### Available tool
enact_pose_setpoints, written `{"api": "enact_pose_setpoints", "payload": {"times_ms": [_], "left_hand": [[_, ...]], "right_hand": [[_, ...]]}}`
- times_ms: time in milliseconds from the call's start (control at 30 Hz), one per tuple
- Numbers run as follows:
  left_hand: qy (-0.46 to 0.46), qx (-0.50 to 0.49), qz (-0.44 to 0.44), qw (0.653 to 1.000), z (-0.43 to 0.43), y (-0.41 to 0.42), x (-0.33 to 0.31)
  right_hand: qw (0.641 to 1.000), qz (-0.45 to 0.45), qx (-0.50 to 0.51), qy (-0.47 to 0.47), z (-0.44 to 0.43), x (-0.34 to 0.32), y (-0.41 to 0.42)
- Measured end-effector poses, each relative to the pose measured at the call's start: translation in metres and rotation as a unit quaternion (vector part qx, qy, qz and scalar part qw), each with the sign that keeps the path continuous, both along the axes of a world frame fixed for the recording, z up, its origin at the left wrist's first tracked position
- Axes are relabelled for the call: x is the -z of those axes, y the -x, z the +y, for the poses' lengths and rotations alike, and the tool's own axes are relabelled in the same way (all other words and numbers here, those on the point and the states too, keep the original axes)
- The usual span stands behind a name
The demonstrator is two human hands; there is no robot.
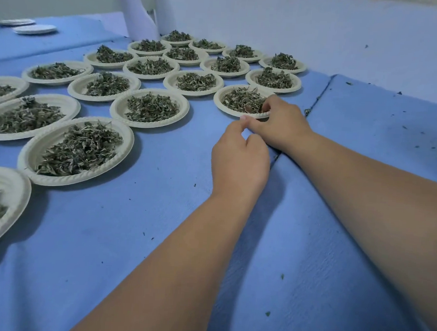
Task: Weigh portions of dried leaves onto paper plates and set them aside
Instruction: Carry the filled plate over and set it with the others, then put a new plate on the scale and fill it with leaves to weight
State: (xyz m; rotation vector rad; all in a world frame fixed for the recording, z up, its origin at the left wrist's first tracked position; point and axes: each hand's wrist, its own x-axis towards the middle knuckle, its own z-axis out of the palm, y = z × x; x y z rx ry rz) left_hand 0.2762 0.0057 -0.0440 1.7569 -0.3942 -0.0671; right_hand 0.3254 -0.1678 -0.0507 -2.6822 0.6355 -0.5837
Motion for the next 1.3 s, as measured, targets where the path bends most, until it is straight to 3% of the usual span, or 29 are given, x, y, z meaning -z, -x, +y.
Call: {"api": "enact_pose_setpoints", "payload": {"times_ms": [233, 333, 467, 600, 767, 933, 1033, 1133, 1200, 1300], "left_hand": [[-0.059, 0.05, -0.023, 0.997, 0.004, 0.014, -0.014], [-0.109, 0.101, -0.093, 0.984, 0.0, 0.029, -0.023], [-0.069, 0.157, -0.195, 0.966, -0.008, 0.074, -0.031], [-0.066, 0.22, -0.242, 0.943, -0.038, 0.12, -0.035], [-0.07, 0.266, -0.331, 0.903, -0.088, 0.175, -0.059], [-0.075, 0.268, -0.386, 0.879, -0.142, 0.213, -0.089], [-0.146, 0.285, -0.468, 0.824, -0.18, 0.227, -0.104], [-0.269, 0.283, -0.521, 0.759, -0.214, 0.238, -0.118], [-0.353, 0.276, -0.556, 0.7, -0.228, 0.243, -0.125], [-0.401, 0.258, -0.615, 0.628, -0.234, 0.245, -0.134]], "right_hand": [[0.999, -0.016, -0.007, -0.036, 0.008, -0.009, 0.031], [0.999, -0.024, -0.018, -0.019, 0.008, -0.02, 0.071], [0.999, -0.043, -0.024, -0.001, 0.008, -0.046, 0.147], [0.998, -0.055, 0.0, 0.009, 0.005, -0.062, 0.233], [0.981, -0.018, 0.094, 0.171, -0.016, -0.064, 0.341], [0.969, -0.031, 0.197, 0.147, -0.052, -0.058, 0.449], [0.952, -0.014, 0.283, 0.117, -0.083, -0.05, 0.5], [0.922, 0.092, 0.361, 0.103, -0.104, -0.042, 0.524], [0.92, 0.118, 0.367, 0.075, -0.11, -0.038, 0.527], [0.925, 0.123, 0.347, 0.088, -0.11, -0.033, 0.524]]}}
